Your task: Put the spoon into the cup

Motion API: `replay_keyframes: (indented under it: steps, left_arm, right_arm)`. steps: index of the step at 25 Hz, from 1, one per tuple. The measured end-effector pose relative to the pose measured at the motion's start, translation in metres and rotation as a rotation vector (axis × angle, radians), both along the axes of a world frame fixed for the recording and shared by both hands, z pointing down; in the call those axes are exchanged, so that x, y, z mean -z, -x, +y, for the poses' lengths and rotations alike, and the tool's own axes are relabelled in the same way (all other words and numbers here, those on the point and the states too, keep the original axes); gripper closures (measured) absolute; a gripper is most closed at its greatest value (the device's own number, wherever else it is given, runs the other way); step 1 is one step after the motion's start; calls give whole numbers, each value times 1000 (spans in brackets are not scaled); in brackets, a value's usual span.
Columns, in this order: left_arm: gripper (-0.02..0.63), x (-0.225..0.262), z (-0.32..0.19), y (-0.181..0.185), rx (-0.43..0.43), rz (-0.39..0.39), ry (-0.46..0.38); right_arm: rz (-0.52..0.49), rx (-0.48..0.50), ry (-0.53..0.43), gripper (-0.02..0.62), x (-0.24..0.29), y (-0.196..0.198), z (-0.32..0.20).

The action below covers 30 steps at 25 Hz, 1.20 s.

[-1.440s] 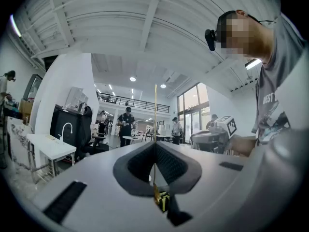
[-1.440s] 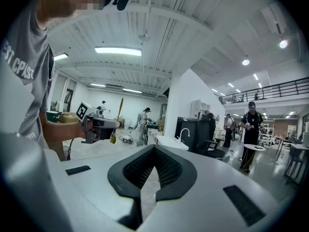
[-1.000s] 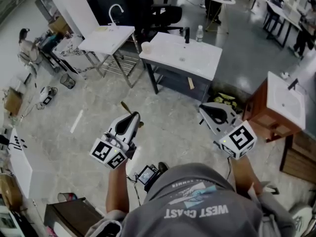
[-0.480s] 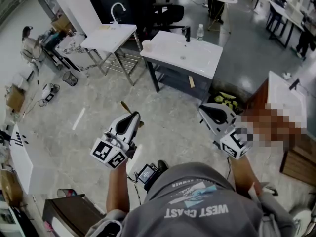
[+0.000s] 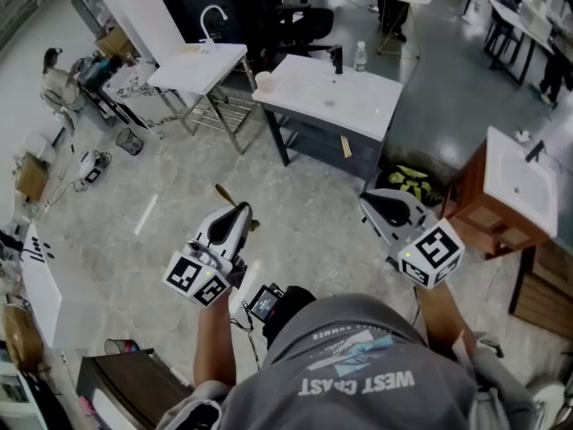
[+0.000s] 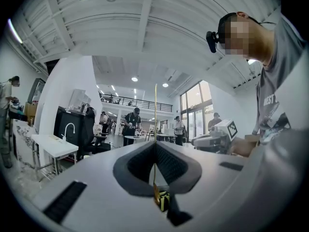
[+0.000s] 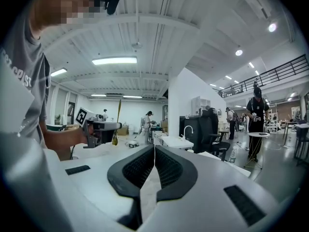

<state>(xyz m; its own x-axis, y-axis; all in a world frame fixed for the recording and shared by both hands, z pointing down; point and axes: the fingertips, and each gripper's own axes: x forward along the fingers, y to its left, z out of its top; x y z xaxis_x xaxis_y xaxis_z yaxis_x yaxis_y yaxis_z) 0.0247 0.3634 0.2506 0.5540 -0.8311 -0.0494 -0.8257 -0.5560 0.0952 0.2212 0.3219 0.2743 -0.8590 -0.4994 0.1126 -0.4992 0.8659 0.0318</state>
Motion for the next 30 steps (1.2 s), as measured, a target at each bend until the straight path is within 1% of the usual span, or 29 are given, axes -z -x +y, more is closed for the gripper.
replay_keyframes:
  steps: [7, 14, 18, 25, 30]
  left_arm:
    - [603, -6, -16, 6, -4, 18, 14]
    - [603, -13, -57, 14, -63, 40, 7]
    - [603, -10, -81, 25, -94, 42, 8]
    - [603, -12, -120, 51, -112, 48, 21]
    - [603, -19, -135, 67, -110, 46, 42]
  right_arm:
    - [11, -15, 29, 563, -11, -1, -12]
    - [23, -69, 34, 563, -18, 7, -42]
    - [25, -85, 39, 563, -17, 22, -60]
    - [28, -106, 61, 563, -22, 46, -94]
    - [31, -99, 86, 563, -31, 63, -107]
